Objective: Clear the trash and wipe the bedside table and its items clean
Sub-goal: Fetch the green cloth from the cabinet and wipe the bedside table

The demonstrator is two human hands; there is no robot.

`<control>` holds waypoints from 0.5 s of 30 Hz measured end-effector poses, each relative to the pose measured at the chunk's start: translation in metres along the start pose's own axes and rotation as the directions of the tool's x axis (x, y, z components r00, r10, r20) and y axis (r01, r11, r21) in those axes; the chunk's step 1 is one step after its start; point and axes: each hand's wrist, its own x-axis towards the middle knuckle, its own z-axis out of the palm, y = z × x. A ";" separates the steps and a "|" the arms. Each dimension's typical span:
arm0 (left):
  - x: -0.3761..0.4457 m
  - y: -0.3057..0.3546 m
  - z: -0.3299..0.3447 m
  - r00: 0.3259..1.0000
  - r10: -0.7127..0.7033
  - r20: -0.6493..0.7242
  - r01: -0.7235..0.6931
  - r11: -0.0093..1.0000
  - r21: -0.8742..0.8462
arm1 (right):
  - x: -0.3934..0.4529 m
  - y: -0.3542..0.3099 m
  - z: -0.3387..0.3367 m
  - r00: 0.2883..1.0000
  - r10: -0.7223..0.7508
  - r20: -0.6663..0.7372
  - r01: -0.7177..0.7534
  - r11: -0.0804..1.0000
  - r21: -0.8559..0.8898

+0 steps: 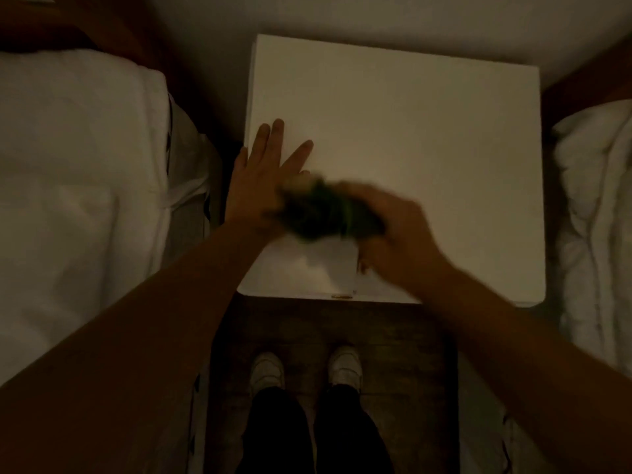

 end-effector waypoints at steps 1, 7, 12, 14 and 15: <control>-0.001 0.001 0.000 1.000 -0.005 -0.018 0.005 1.000 -0.023 | 0.019 0.006 -0.008 0.994 0.034 -0.099 -0.035 0.999 -0.015; -0.006 0.005 0.002 0.995 -0.015 -0.102 0.013 1.000 -0.018 | 0.101 0.067 -0.028 0.997 0.071 -0.026 -0.076 0.945 -0.320; -0.003 0.005 0.003 0.993 -0.008 -0.114 0.010 1.000 0.021 | 0.093 0.091 -0.009 0.952 0.160 0.263 0.082 0.693 -0.716; -0.003 0.004 0.002 0.993 -0.011 -0.114 0.014 0.999 0.028 | 0.088 0.089 -0.004 0.956 0.132 0.262 0.095 0.707 -0.701; -0.003 0.004 0.003 0.994 -0.014 -0.109 0.017 1.000 0.026 | 0.086 0.089 -0.004 0.957 0.119 0.265 0.105 0.709 -0.697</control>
